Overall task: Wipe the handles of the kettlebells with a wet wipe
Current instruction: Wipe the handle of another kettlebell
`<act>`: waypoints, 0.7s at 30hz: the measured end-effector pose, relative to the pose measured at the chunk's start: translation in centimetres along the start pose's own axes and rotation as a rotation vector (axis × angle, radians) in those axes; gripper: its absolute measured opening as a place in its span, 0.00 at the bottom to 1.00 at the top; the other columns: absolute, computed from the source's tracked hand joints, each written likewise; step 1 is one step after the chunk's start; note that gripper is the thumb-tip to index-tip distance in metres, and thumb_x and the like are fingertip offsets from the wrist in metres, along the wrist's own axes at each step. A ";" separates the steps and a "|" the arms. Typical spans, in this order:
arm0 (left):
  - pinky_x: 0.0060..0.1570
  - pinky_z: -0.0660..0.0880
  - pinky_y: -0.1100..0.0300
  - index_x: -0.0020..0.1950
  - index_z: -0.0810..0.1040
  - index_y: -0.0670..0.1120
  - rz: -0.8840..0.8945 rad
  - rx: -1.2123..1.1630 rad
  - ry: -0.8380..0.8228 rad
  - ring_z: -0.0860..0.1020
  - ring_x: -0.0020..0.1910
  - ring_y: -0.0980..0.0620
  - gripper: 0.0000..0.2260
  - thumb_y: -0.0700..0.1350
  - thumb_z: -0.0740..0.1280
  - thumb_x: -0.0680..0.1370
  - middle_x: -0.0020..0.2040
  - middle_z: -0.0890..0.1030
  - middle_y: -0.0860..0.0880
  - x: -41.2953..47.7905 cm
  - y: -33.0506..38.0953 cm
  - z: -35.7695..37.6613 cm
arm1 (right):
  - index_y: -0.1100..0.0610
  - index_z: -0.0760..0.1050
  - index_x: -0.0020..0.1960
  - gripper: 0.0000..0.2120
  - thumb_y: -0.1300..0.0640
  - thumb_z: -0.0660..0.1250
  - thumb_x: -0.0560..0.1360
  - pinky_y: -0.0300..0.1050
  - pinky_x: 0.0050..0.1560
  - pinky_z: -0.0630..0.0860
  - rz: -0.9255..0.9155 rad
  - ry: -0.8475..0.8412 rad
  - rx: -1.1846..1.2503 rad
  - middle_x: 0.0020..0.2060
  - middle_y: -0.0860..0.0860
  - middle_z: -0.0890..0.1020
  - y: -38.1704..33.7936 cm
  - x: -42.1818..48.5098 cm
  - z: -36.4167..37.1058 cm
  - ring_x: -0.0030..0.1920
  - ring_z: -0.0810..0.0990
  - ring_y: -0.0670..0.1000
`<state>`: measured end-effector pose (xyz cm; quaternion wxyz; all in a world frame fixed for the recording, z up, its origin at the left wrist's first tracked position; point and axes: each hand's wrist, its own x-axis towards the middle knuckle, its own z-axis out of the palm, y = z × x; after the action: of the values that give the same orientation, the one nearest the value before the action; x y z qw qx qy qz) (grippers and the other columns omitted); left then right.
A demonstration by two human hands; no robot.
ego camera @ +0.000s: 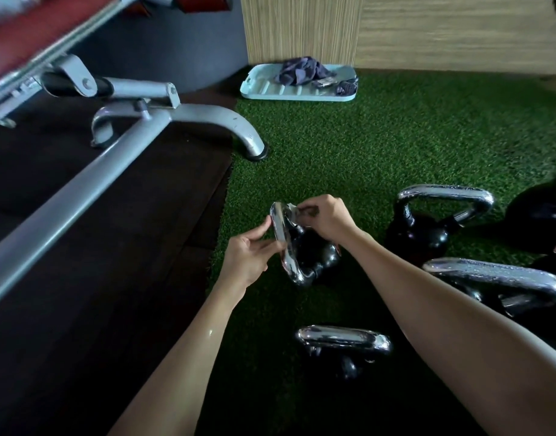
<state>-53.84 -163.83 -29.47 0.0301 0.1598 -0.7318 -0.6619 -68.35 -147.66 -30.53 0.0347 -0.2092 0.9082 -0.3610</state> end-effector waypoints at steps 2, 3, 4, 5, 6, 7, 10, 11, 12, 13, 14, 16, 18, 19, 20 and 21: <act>0.29 0.70 0.66 0.74 0.74 0.50 -0.003 0.010 0.004 0.69 0.26 0.60 0.27 0.44 0.77 0.75 0.46 0.88 0.51 -0.1 0.1 -0.1 | 0.51 0.86 0.54 0.11 0.50 0.77 0.73 0.43 0.53 0.79 -0.058 0.001 0.027 0.48 0.48 0.87 -1.3 0.4 -0.4 0.48 0.83 0.47; 0.29 0.72 0.67 0.73 0.75 0.50 0.002 0.016 0.014 0.71 0.26 0.63 0.27 0.43 0.76 0.75 0.47 0.88 0.51 -0.1 0.1 0.0 | 0.51 0.86 0.54 0.11 0.51 0.77 0.73 0.45 0.53 0.80 -0.098 0.009 0.023 0.48 0.48 0.87 -1.9 0.5 -0.5 0.47 0.83 0.46; 0.29 0.72 0.68 0.73 0.75 0.49 0.006 0.022 0.025 0.73 0.26 0.64 0.26 0.42 0.76 0.75 0.48 0.88 0.51 -0.1 0.2 0.0 | 0.51 0.86 0.54 0.10 0.53 0.77 0.73 0.46 0.52 0.80 -0.134 0.019 0.010 0.49 0.48 0.87 -2.2 0.6 -0.5 0.47 0.82 0.46; 0.29 0.72 0.69 0.72 0.75 0.49 0.008 0.027 0.030 0.73 0.26 0.65 0.26 0.41 0.76 0.76 0.47 0.88 0.52 -0.1 0.2 0.0 | 0.52 0.86 0.54 0.10 0.53 0.78 0.73 0.46 0.50 0.79 -0.160 0.031 -0.005 0.49 0.49 0.86 -2.3 0.6 -0.6 0.46 0.81 0.46; 0.29 0.72 0.69 0.72 0.75 0.50 0.005 0.028 0.028 0.73 0.26 0.65 0.26 0.42 0.76 0.75 0.47 0.88 0.52 -0.1 0.2 0.1 | 0.52 0.86 0.53 0.10 0.53 0.78 0.72 0.45 0.48 0.78 -0.169 0.040 -0.013 0.50 0.49 0.86 -2.1 0.6 -0.5 0.46 0.81 0.47; 0.30 0.72 0.68 0.72 0.75 0.50 -0.001 0.027 0.023 0.73 0.26 0.64 0.26 0.42 0.76 0.75 0.47 0.88 0.52 -0.1 0.2 0.1 | 0.53 0.86 0.53 0.11 0.52 0.78 0.72 0.42 0.45 0.76 -0.155 0.038 -0.018 0.50 0.48 0.85 -1.8 0.6 -0.6 0.45 0.80 0.45; 0.31 0.73 0.68 0.74 0.74 0.50 0.005 0.026 0.005 0.72 0.26 0.64 0.27 0.43 0.76 0.75 0.47 0.88 0.54 -0.3 0.3 0.0 | 0.52 0.86 0.53 0.12 0.52 0.79 0.71 0.32 0.40 0.70 -0.076 -0.002 0.019 0.45 0.45 0.84 -1.5 0.8 -0.7 0.40 0.77 0.38; 0.31 0.73 0.68 0.74 0.74 0.49 0.016 0.032 -0.006 0.73 0.26 0.64 0.27 0.43 0.76 0.76 0.47 0.87 0.55 -0.2 0.4 0.0 | 0.53 0.85 0.53 0.12 0.53 0.79 0.71 0.33 0.42 0.72 -0.078 -0.001 0.048 0.44 0.44 0.84 -1.8 0.8 -0.8 0.40 0.78 0.37; 0.31 0.73 0.68 0.74 0.73 0.48 0.029 0.041 -0.019 0.74 0.27 0.65 0.28 0.43 0.76 0.76 0.47 0.87 0.57 -0.2 0.5 -0.1 | 0.53 0.84 0.55 0.14 0.54 0.80 0.71 0.36 0.45 0.75 -0.091 0.007 0.068 0.45 0.45 0.85 -2.2 0.8 -0.9 0.41 0.79 0.38; 0.31 0.73 0.69 0.75 0.72 0.48 0.042 0.052 -0.030 0.75 0.28 0.66 0.28 0.42 0.76 0.76 0.47 0.87 0.57 -0.2 0.6 -0.2 | 0.52 0.84 0.58 0.17 0.55 0.80 0.70 0.38 0.48 0.76 -0.116 0.015 0.074 0.46 0.46 0.85 -2.5 0.7 -1.1 0.42 0.80 0.39; 0.31 0.73 0.69 0.75 0.72 0.47 0.050 0.062 -0.044 0.76 0.30 0.67 0.28 0.43 0.75 0.76 0.49 0.87 0.56 -0.2 0.8 -0.4 | 0.52 0.83 0.61 0.20 0.56 0.80 0.70 0.38 0.49 0.76 -0.140 0.013 0.067 0.48 0.46 0.86 -2.7 0.6 -1.2 0.43 0.81 0.41; 0.32 0.73 0.68 0.76 0.71 0.47 0.053 0.074 -0.068 0.78 0.34 0.68 0.29 0.43 0.75 0.76 0.53 0.87 0.52 -0.2 0.8 -0.8 | 0.50 0.82 0.64 0.22 0.55 0.80 0.70 0.36 0.46 0.74 -0.172 -0.016 0.027 0.49 0.46 0.86 -2.6 0.0 -1.4 0.43 0.81 0.42; 0.32 0.73 0.67 0.76 0.71 0.48 0.050 0.076 -0.081 0.79 0.37 0.67 0.29 0.44 0.75 0.76 0.53 0.87 0.53 -0.1 0.7 -1.0 | 0.49 0.84 0.60 0.18 0.54 0.79 0.71 0.34 0.40 0.71 -0.188 -0.087 0.010 0.44 0.43 0.86 -2.0 -0.9 -1.5 0.37 0.79 0.40; 0.32 0.73 0.67 0.76 0.71 0.48 0.046 0.074 -0.082 0.79 0.37 0.67 0.29 0.43 0.75 0.76 0.53 0.87 0.54 -0.1 0.6 -1.1 | 0.48 0.85 0.58 0.16 0.54 0.80 0.71 0.36 0.38 0.71 -0.183 -0.129 0.024 0.42 0.43 0.86 -1.6 -1.3 -1.5 0.35 0.79 0.40; 0.32 0.73 0.67 0.76 0.71 0.48 0.040 0.067 -0.079 0.79 0.37 0.67 0.29 0.43 0.75 0.76 0.53 0.87 0.55 0.0 0.5 -1.2 | 0.47 0.86 0.56 0.15 0.53 0.80 0.70 0.37 0.39 0.73 -0.166 -0.169 0.053 0.41 0.43 0.87 -1.3 -1.6 -1.7 0.36 0.80 0.41; 0.32 0.73 0.67 0.76 0.71 0.48 0.035 0.062 -0.076 0.79 0.37 0.67 0.29 0.43 0.75 0.76 0.54 0.86 0.54 0.1 0.4 -1.2 | 0.46 0.86 0.55 0.14 0.53 0.80 0.70 0.38 0.41 0.74 -0.141 -0.202 0.099 0.41 0.43 0.88 -1.1 -1.9 -1.9 0.38 0.81 0.42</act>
<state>-53.71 -165.02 -28.95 0.0092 0.1226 -0.7552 -0.6439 -66.62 -146.43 -28.56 0.1107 -0.3058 0.8642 -0.3839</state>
